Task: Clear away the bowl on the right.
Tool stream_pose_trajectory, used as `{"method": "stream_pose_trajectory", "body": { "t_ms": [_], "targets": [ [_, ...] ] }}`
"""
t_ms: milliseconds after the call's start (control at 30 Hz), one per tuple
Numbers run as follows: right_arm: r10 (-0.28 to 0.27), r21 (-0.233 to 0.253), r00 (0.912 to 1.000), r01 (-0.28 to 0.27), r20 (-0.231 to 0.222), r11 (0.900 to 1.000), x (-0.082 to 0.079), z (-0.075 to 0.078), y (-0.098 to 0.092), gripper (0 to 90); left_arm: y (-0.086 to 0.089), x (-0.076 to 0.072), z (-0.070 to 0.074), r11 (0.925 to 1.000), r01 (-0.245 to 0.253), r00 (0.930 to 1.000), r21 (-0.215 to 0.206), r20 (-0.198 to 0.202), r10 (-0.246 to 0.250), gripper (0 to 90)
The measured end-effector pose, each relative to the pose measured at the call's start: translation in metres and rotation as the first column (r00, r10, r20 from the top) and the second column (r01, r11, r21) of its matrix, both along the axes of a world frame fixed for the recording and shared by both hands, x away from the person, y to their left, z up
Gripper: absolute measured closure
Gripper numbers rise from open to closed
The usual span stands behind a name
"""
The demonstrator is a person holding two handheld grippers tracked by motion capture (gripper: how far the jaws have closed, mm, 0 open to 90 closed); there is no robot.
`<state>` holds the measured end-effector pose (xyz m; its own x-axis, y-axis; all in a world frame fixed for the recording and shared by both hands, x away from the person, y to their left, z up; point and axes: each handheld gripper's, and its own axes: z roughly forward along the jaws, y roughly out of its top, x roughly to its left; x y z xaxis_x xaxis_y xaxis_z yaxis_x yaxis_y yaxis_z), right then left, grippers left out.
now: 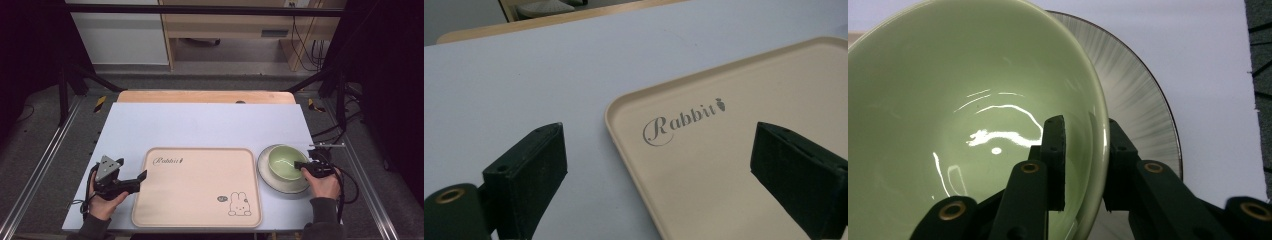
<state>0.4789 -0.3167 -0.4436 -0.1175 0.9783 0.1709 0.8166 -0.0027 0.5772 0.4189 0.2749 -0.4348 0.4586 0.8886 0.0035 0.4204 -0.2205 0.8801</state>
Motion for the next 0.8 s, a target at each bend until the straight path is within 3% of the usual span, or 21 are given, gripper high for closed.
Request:
{"method": "stream_pose_trajectory", "body": {
  "t_ms": [200, 800],
  "targets": [
    [-0.005, 0.013, 0.9997, 0.005, -0.025, 1.000, 0.0011, -0.0001, -0.0007, 80.3, -0.0002, 0.0001, -0.0002, 1.0000, 0.000, 1.0000, 0.001, -0.001, 0.000, 7.7],
    [-0.008, 0.034, 0.9992, 0.009, -0.038, 0.999, 0.0038, -0.0011, -0.0048, 82.1, -0.0010, 0.0007, -0.0013, 1.0000, 0.002, 1.0000, 0.003, -0.003, -0.002, 7.7]
  ]
}}
